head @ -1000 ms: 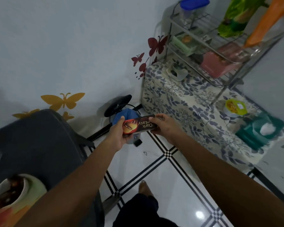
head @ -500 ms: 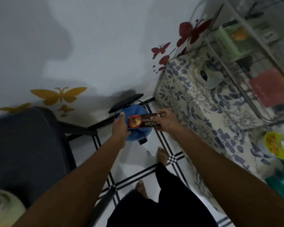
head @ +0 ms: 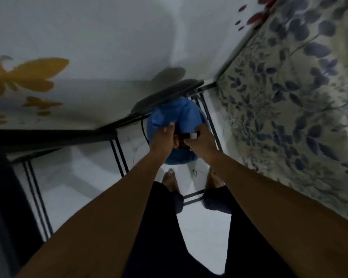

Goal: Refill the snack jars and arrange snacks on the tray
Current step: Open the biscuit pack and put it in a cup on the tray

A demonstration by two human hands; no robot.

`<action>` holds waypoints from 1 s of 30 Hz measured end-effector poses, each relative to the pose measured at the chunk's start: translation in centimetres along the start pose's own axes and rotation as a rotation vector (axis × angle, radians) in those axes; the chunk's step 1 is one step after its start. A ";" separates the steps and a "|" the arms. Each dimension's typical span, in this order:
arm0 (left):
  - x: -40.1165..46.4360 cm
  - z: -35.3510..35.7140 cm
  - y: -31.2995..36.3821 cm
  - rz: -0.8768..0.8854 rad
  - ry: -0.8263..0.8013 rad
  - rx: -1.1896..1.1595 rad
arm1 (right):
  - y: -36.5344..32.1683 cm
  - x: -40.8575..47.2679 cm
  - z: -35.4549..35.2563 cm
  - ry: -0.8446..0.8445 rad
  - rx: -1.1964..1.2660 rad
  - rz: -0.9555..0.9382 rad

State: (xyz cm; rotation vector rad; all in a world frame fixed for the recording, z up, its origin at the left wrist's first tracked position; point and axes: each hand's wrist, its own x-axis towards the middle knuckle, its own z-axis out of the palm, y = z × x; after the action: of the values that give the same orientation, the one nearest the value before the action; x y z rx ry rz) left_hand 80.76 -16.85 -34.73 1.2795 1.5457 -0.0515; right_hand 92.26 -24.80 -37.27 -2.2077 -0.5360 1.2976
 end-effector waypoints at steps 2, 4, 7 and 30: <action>2.4 0.7 -2.0 -0.050 0.021 0.028 | 1.3 2.3 2.2 0.015 -0.075 -0.035; 4.2 1.5 -3.5 -0.111 0.030 0.027 | 2.2 3.7 3.9 0.011 -0.128 -0.069; 5.3 2.5 -4.6 -0.138 0.010 0.028 | 2.8 4.4 5.0 -0.025 -0.194 -0.127; -28.0 -5.3 23.7 1.174 0.057 0.493 | -13.7 -28.4 -25.4 0.800 -0.370 -0.438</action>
State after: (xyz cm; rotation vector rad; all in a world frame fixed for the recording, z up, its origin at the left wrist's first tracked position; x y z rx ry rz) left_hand 89.96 -22.60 0.72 2.4182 0.6272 0.3758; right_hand 100.51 -36.15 0.71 -2.4554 -0.8966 0.0528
